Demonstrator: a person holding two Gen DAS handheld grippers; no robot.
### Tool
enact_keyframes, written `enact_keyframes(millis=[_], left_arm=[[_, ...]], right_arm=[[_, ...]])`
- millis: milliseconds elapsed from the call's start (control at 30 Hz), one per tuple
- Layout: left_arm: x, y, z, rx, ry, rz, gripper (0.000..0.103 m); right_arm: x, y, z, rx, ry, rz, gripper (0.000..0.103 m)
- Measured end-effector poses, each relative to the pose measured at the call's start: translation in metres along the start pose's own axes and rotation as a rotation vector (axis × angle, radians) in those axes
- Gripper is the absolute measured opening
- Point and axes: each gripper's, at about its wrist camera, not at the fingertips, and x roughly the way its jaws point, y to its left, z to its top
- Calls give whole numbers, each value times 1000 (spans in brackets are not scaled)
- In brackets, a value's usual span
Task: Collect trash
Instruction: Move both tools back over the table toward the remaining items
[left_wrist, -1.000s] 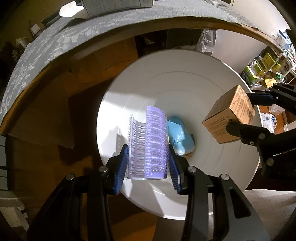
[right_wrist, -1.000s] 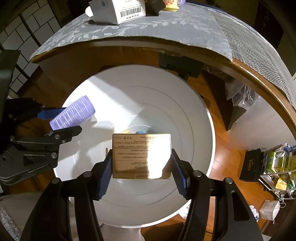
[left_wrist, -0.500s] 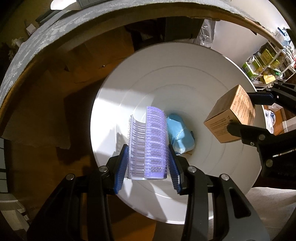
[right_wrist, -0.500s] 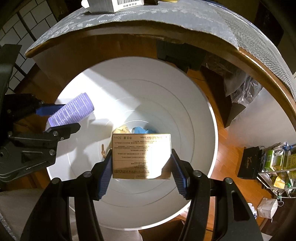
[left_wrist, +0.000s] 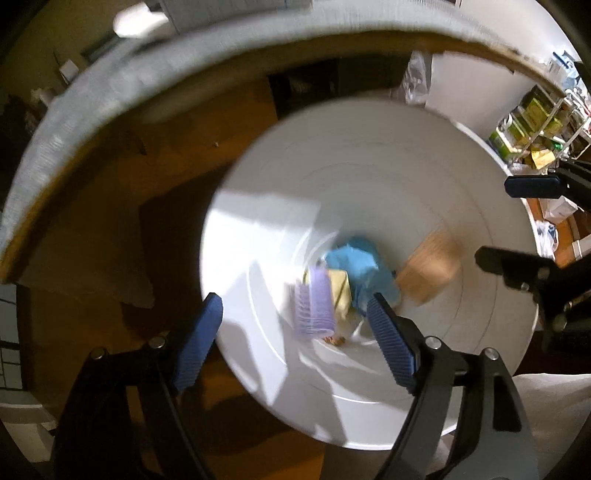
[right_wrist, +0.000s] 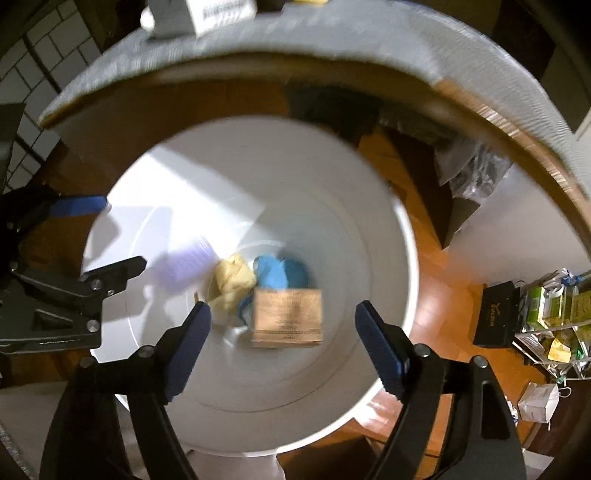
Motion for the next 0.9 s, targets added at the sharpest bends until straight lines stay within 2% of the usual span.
enact_keyframes(millis=[133, 233, 267, 367, 433, 500, 600, 733, 900], left_arm=[[-28, 12, 5, -39, -90, 19, 82], [-63, 21, 15, -71, -221, 6, 97], [-75, 21, 20, -68, -272, 11, 99], [-95, 19, 37, -25, -369, 41, 100], [-99, 15, 48, 9, -404, 61, 100], [-97, 12, 61, 47, -411, 89, 100], [-89, 15, 73, 85, -418, 107, 100], [-79, 21, 86, 93, -418, 103, 100], [-66, 32, 98, 73, -416, 63, 100]], right_arm=[[-35, -18, 12, 60, -108, 37, 89], [-65, -31, 30, 105, -202, 81, 94], [-73, -36, 39, 119, -234, 100, 95], [-89, -49, 64, 171, -292, 190, 96], [-92, -58, 85, 206, -309, 272, 96], [-89, -61, 104, 220, -302, 333, 96], [-79, -59, 124, 214, -284, 341, 96], [-65, -57, 141, 218, -263, 389, 96], [-51, -45, 162, 181, -240, 435, 96]])
